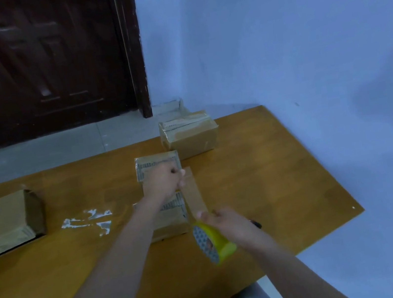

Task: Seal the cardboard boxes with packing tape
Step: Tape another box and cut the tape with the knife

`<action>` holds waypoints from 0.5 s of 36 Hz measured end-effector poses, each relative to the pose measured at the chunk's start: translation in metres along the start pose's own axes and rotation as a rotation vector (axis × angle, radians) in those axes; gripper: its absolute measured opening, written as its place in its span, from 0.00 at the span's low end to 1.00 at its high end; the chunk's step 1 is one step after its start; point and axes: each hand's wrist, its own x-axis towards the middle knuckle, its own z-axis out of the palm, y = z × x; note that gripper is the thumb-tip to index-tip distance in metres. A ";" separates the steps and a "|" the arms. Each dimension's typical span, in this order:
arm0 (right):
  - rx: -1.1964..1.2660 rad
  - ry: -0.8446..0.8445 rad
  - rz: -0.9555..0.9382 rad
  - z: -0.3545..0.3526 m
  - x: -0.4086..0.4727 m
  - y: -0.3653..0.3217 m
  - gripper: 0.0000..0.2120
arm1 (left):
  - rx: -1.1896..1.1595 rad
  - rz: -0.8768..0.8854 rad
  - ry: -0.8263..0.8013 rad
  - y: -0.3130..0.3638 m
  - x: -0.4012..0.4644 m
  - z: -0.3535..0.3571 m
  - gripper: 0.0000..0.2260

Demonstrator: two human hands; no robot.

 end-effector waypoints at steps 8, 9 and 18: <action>0.224 -0.175 0.029 0.031 0.011 0.021 0.08 | -0.045 0.010 -0.044 -0.056 0.016 0.014 0.09; 0.221 -0.175 0.025 0.035 0.014 0.023 0.08 | -0.048 0.007 -0.048 -0.061 0.017 0.017 0.09; 0.152 -0.096 0.049 0.047 0.017 0.040 0.08 | 0.026 -0.026 -0.038 -0.070 0.023 0.030 0.08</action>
